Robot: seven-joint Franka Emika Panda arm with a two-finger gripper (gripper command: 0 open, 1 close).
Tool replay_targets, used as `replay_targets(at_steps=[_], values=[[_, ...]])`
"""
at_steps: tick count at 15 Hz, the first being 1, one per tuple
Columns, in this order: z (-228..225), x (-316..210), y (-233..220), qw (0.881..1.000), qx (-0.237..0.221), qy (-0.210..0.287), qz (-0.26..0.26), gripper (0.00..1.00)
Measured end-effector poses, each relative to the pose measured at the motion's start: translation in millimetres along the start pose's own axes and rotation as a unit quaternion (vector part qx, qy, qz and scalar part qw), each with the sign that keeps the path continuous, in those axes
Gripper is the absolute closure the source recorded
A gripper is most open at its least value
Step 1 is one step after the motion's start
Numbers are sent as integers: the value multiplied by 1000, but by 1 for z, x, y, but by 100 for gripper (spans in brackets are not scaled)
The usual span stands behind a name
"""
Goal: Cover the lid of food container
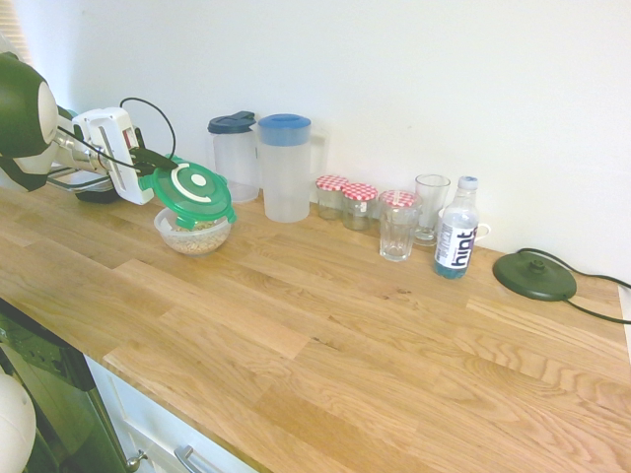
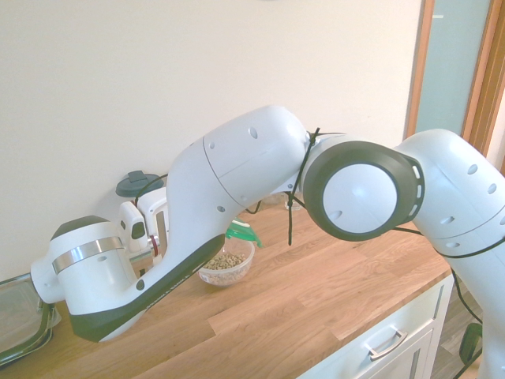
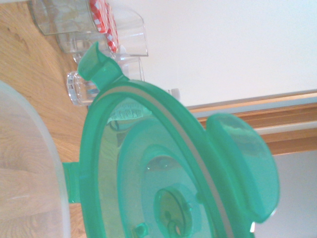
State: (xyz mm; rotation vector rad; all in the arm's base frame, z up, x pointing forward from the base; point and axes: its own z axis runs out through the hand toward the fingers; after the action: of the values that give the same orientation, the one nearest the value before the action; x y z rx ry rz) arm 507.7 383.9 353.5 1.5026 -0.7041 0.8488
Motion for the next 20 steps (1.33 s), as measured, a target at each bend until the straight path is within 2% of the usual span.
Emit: replay_targets(at_steps=[4,5,16,20], values=[[-5,-10,-4,1000,2,7,-5,100],[-7,-13,-5,1000,3,8,-6,0],[-14,-18,-11,1000,20,8,-7,0],[-31,-33,-3,999,37,-14,-31,0]])
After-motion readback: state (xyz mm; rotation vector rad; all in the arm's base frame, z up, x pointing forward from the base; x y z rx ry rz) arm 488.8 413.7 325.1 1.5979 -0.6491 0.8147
